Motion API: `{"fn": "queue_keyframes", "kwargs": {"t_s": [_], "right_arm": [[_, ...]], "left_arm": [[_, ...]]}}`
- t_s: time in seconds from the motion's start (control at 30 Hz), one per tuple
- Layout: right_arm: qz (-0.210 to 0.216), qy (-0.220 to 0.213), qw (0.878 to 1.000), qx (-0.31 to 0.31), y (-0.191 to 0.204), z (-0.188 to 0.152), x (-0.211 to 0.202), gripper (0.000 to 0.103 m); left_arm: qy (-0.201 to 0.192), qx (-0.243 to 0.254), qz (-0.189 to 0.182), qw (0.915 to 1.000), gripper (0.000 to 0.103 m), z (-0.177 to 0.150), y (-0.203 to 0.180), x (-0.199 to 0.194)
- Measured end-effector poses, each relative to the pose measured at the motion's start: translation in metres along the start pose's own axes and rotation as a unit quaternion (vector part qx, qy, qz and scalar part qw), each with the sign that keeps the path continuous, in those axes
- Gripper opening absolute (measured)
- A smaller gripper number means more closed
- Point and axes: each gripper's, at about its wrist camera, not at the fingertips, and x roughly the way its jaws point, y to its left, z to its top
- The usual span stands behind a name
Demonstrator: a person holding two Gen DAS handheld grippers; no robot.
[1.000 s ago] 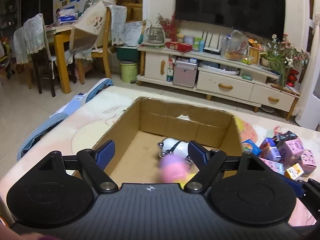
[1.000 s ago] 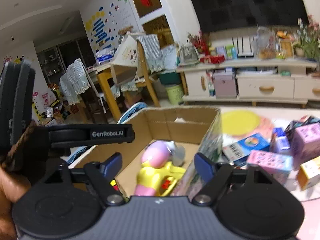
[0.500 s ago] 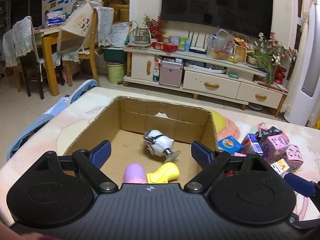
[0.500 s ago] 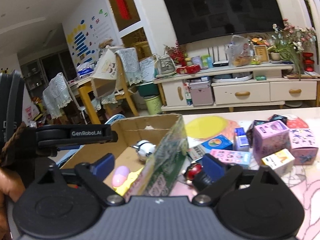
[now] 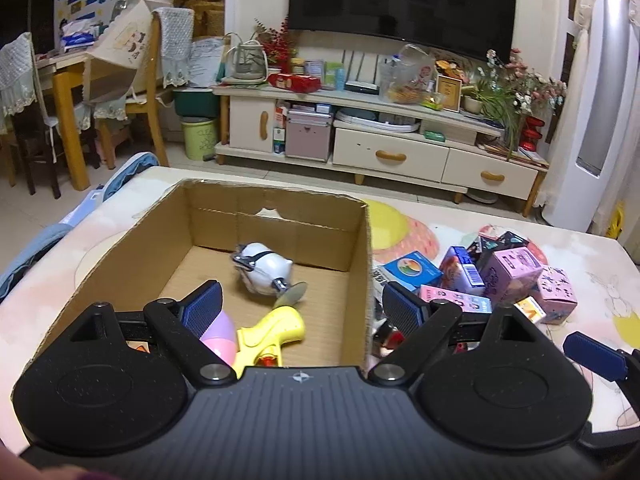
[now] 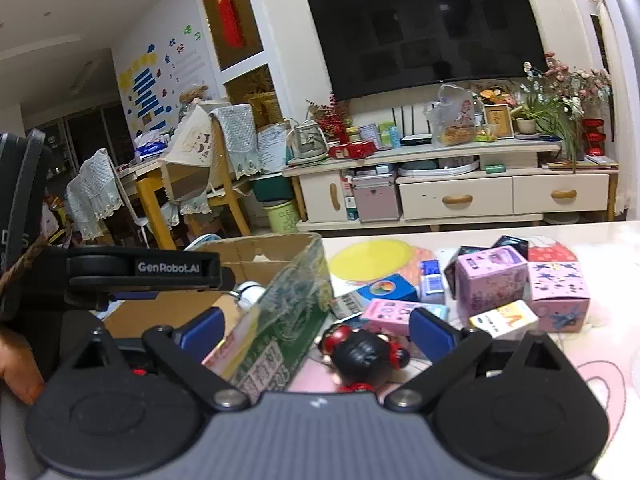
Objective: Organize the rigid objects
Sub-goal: 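Withdraw both tools from the box back over the table, then lower the left gripper onto the black-red doll while the right approaches the pink boxes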
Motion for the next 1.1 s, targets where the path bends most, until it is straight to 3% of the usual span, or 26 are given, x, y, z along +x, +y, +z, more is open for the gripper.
{"fn": "queue_keyframes", "kwargs": {"t_s": [1.1], "right_arm": [[-0.066, -0.011, 0.997, 0.027, -0.081, -0.015, -0.016, 0.099]], "left_arm": [[-0.008, 0.067, -0.049, 0.9965, 0.103, -0.006, -0.01, 0.016]]}}
